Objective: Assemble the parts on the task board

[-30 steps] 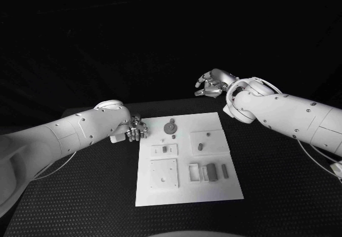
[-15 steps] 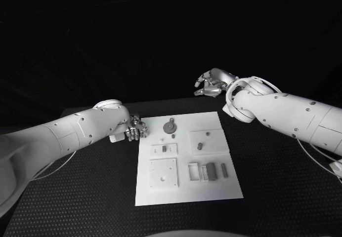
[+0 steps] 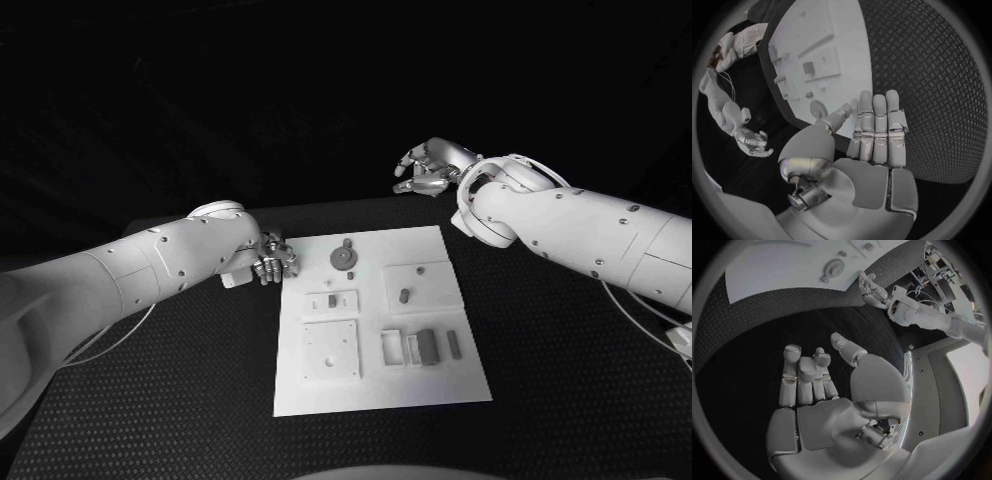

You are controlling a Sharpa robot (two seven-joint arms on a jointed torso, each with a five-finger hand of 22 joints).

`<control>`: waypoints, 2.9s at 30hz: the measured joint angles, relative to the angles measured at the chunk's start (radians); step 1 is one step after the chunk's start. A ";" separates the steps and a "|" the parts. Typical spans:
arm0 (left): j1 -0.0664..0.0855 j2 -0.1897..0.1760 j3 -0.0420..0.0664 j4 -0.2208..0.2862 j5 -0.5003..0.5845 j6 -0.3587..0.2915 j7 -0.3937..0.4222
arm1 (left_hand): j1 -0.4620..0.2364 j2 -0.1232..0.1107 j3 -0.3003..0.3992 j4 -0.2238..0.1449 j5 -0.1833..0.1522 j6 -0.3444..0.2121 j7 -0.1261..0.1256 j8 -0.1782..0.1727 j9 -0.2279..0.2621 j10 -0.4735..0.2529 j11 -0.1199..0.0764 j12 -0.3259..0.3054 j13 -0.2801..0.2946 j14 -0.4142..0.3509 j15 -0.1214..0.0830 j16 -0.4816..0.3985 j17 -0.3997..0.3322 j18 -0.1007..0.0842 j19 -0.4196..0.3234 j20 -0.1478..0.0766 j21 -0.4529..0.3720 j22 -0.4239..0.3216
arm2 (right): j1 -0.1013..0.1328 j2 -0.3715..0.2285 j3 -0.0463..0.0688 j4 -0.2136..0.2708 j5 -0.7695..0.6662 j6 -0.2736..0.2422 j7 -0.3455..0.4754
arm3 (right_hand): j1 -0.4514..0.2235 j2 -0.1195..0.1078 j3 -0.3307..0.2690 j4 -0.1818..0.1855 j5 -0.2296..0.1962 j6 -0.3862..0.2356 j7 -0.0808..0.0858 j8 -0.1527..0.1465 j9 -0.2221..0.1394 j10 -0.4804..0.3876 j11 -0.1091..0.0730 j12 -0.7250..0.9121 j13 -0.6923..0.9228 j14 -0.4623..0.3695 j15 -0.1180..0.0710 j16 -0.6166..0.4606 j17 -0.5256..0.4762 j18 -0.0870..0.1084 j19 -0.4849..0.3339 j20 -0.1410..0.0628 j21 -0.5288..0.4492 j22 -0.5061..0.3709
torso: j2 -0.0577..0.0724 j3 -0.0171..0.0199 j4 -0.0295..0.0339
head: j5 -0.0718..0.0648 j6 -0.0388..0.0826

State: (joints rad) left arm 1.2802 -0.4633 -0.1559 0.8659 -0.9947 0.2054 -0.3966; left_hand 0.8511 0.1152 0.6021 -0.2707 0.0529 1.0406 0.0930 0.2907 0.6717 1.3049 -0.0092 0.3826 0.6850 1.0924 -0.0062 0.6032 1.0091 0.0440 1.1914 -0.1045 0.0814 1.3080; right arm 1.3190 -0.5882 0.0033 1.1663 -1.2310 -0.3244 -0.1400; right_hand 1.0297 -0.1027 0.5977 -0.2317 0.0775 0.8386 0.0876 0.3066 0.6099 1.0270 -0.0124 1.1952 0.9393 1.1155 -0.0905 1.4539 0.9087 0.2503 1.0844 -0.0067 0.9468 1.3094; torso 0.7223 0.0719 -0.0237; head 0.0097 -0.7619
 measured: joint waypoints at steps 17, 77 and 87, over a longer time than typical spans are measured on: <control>0.002 -0.119 0.004 0.194 0.098 -0.051 -0.009 | -0.006 0.017 0.009 -0.012 0.005 0.019 -0.008 0.002 -0.002 0.022 -0.004 0.008 0.003 0.018 -0.010 0.010 -0.002 -0.007 0.019 -0.008 0.000 0.000 | 0.000 -0.008 0.000 0.000 0.000 0.005 0.000 | 0.000 0.000 0.000 0.000 0.000 0.000 0.000 0.000 0.000 0.000 0.000 0.000 0.000 0.000 0.000 0.000 0.000 0.000 0.000 0.000 0.000 0.000 | -0.002 0.0001 0.0020 | 0.000 -0.003; -0.008 -0.150 -0.076 0.416 0.061 -0.216 -0.071 | -0.043 0.003 0.017 -0.018 0.124 0.049 -0.018 0.018 -0.007 0.057 -0.018 0.026 0.013 0.049 -0.024 0.031 -0.004 -0.007 0.051 -0.022 0.016 0.000 | -0.001 -0.009 0.000 -0.004 0.003 0.017 0.000 | 0.000 0.000 0.000 0.000 0.000 0.000 0.000 0.000 0.001 0.000 0.000 0.000 -0.001 -0.001 -0.001 0.000 0.000 0.000 0.000 0.000 0.000 0.000 | -0.001 0.0006 0.0039 | 0.002 -0.028; -0.008 -0.150 -0.076 0.412 0.048 -0.209 -0.073 | -0.043 0.003 0.019 -0.022 0.118 0.052 -0.021 0.017 -0.008 0.060 -0.018 0.026 0.013 0.049 -0.024 0.031 -0.004 -0.009 0.051 -0.022 0.016 0.000 | -0.002 -0.009 0.000 -0.004 0.003 0.018 0.000 | 0.000 0.000 0.000 0.000 0.000 0.000 0.000 0.000 0.001 0.000 0.000 0.000 -0.002 0.000 0.000 0.000 0.000 0.000 0.000 0.000 0.000 0.000 | -0.002 0.0000 0.0039 | 0.002 -0.028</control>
State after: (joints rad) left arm 1.2719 -0.6137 -0.2320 1.2780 -0.9469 -0.0034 -0.4700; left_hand 0.8081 0.1186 0.6209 -0.2925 0.1708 1.0923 0.0723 0.3074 0.6633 1.3650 -0.0268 0.4087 0.6979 1.1415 -0.0303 0.6340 1.0054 0.0354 1.2421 -0.1267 0.0977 1.3079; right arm 1.3173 -0.5972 0.0030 1.1620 -1.2283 -0.3063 -0.1405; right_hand 1.0297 -0.1027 0.5977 -0.2317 0.0775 0.8386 0.0876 0.3066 0.6110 1.0270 -0.0124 1.1952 0.9376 1.1151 -0.0909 1.4539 0.9086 0.2505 1.0843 -0.0067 0.9469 1.3094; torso 0.7208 0.0719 -0.0198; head 0.0115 -0.7900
